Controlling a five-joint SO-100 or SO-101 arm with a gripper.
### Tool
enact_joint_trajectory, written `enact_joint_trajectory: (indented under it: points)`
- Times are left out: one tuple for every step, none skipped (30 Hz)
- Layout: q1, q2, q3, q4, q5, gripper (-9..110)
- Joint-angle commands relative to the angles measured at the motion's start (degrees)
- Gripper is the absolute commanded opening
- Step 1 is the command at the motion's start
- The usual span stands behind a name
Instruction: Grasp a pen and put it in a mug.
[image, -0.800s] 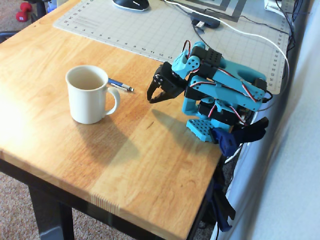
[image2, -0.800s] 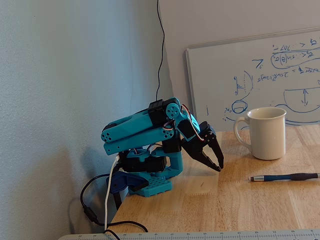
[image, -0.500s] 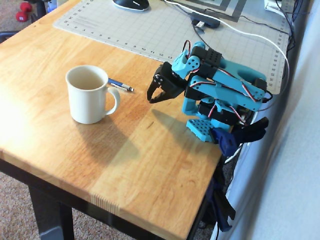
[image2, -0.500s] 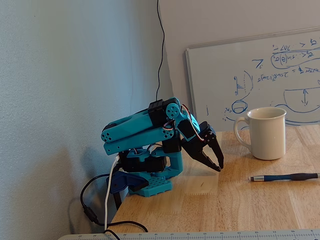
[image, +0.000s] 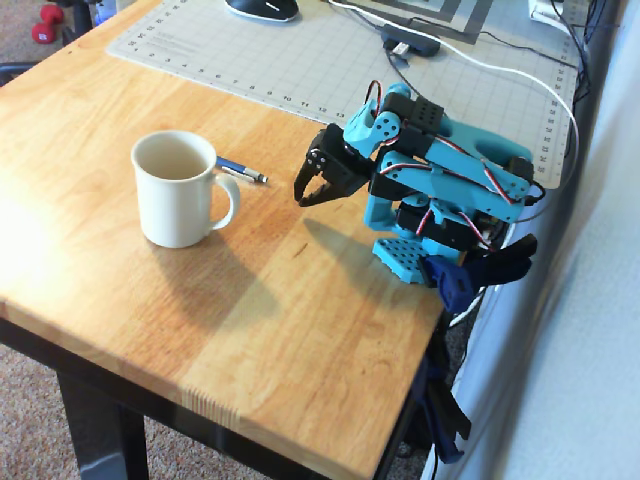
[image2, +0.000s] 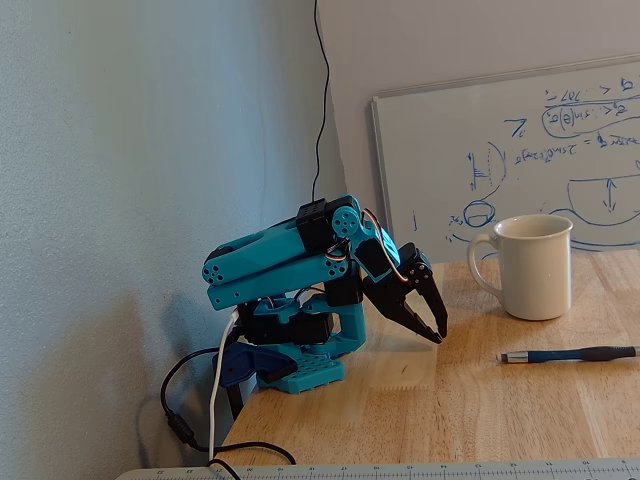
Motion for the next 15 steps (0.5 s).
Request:
enact_joint_trajectory:
  points:
    - [0.35,1.49,-2.02,-1.32,3.25,0]
    - [0.18,1.49,-2.02,-1.41,5.27,0]
    - [-0.18,1.49,-2.46,-1.41,7.82,0]
    - [-0.26,1.41,-3.25,-1.41,10.81,0]
    - [-0.26,1.14,-4.31,-1.41,13.97,0]
    - [-0.35,0.44,-5.54,-1.41,17.23,0]
    - [-0.35,-0.7,-6.86,-1.41,20.39,0]
    - [-0.35,-2.29,-8.44,-1.41,23.55,0]
    - [-0.35,-4.04,-10.11,-1.41,26.54,0]
    - [-0.35,-6.06,-11.87,-1.41,29.53,0]
    - [-0.35,-8.17,-13.89,-1.41,32.52,0]
    - [-0.35,-10.55,-15.91,-1.41,35.42,0]
    - [-0.35,-12.92,-18.02,-1.41,38.32,0]
    - [-0.35,-15.38,-20.04,-1.41,41.31,0]
    - [-0.26,-17.75,-22.24,-1.49,44.38,0]
